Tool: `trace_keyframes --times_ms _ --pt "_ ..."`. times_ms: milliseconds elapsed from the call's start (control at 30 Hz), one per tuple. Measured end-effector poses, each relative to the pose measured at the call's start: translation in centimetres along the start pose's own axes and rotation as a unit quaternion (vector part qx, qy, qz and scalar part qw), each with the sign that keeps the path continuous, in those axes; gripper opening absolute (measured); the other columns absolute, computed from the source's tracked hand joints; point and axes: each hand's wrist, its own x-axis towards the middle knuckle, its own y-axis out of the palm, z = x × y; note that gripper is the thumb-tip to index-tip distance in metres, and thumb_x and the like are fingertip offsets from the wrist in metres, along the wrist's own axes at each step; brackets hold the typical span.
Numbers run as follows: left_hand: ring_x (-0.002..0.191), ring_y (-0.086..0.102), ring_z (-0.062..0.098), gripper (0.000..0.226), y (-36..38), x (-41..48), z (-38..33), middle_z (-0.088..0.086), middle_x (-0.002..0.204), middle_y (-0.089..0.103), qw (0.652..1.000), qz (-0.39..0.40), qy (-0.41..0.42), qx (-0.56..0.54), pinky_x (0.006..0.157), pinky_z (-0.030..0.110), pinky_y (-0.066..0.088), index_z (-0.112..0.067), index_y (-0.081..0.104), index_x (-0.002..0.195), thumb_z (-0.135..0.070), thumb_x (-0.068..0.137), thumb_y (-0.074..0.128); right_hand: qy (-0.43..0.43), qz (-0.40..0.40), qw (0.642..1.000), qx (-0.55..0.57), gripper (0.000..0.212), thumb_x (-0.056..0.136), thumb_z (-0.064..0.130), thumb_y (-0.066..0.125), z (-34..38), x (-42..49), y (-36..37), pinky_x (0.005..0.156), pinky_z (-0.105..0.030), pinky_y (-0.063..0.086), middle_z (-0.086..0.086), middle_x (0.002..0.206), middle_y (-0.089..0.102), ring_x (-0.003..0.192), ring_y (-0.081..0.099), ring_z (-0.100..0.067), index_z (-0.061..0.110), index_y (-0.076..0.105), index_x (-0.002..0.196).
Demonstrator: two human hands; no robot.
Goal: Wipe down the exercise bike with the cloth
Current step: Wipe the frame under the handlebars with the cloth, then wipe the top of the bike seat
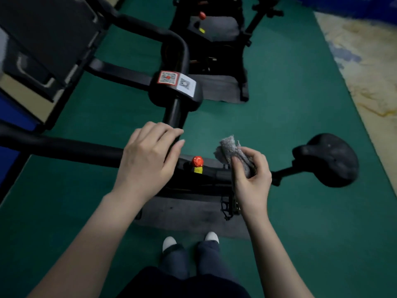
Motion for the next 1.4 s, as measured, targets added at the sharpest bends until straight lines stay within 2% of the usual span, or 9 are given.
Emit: trace_keyframes --times_ms 133,333,433,567,733,867,1067,1400 --pt "0.089 0.058 0.025 0.027 1.8 -0.7 -2.2 0.004 0.095 0.065 0.998 0.03 0.045 -0.02 0.08 0.037 0.043 -0.007 0.068 0.106 -0.023 0.094 0.05 0.012 -0.005 1.0 -0.017 0.02 0.085 0.003 0.067 -0.6 -1.1 -1.8 0.086 -0.014 0.043 0.0 0.099 0.064 0.095 0.059 -0.006 0.019 0.066 0.097" --pt "0.091 0.06 0.025 0.041 4.6 -2.6 -5.2 0.001 0.098 0.065 0.983 0.174 0.056 -0.019 0.082 0.037 0.045 -0.011 0.066 0.112 -0.034 0.094 0.037 0.025 -0.017 0.999 -0.026 0.024 0.084 0.005 0.067 -1.9 -2.1 -5.7 0.089 -0.018 0.045 0.004 0.099 0.063 0.098 0.06 -0.007 0.025 0.065 0.096" --pt "0.093 0.061 0.025 0.036 6.3 -3.6 -7.1 0.001 0.099 0.067 0.976 0.21 0.059 -0.001 0.082 0.039 0.047 -0.011 0.067 0.113 -0.033 0.095 0.045 0.029 -0.014 0.999 -0.036 0.024 0.084 0.004 0.068 -3.2 -2.8 -8.8 0.088 -0.019 0.046 0.005 0.099 0.063 0.097 0.06 -0.006 0.025 0.065 0.096" --pt "0.102 0.059 0.024 0.031 8.9 -5.1 -11.1 0.0 0.105 0.067 0.969 0.239 0.061 0.017 0.088 0.039 0.044 -0.013 0.064 0.118 -0.031 0.094 0.055 0.035 -0.02 0.998 -0.052 0.024 0.083 0.005 0.069 -5.5 -3.9 -14.2 0.088 -0.017 0.045 0.007 0.098 0.064 0.096 0.061 -0.005 0.025 0.066 0.096" --pt "0.116 0.052 0.018 0.041 12.4 -7.8 -17.5 -0.004 0.121 0.061 0.953 0.295 0.059 0.023 0.1 0.034 0.035 -0.02 0.053 0.131 -0.042 0.098 0.042 0.054 -0.035 0.996 -0.059 0.026 0.082 0.006 0.069 -8.5 -5.9 -22.2 0.087 -0.015 0.044 0.008 0.096 0.064 0.094 0.06 -0.005 0.027 0.065 0.095" --pt "0.121 0.049 0.017 0.044 15.1 -9.8 -23.0 -0.005 0.127 0.059 0.948 0.313 0.054 0.022 0.102 0.033 0.032 -0.021 0.05 0.134 -0.044 0.098 0.04 0.069 -0.035 0.995 -0.061 0.023 0.083 0.008 0.069 -10.9 -7.3 -28.5 0.084 -0.01 0.043 0.007 0.096 0.065 0.093 0.06 -0.002 0.027 0.066 0.095" --pt "0.119 0.05 0.016 0.045 17.8 -11.5 -29.3 -0.005 0.128 0.057 0.936 0.343 0.075 0.034 0.1 0.032 0.034 -0.022 0.049 0.135 -0.046 0.098 0.039 0.11 -0.06 0.991 -0.051 0.019 0.083 0.008 0.069 -13.7 -8.7 -35.7 0.083 -0.016 0.046 0.006 0.097 0.066 0.093 0.062 -0.004 0.023 0.068 0.095" --pt "0.124 0.048 0.017 0.047 21.9 -8.6 -34.3 -0.003 0.129 0.059 0.932 0.352 0.084 0.022 0.106 0.034 0.032 -0.02 0.049 0.136 -0.046 0.098 0.039 0.113 -0.061 0.99 -0.065 0.022 0.083 0.009 0.07 -16.5 -5.7 -40.1 0.083 -0.012 0.044 0.007 0.096 0.066 0.094 0.061 -0.003 0.029 0.066 0.093"
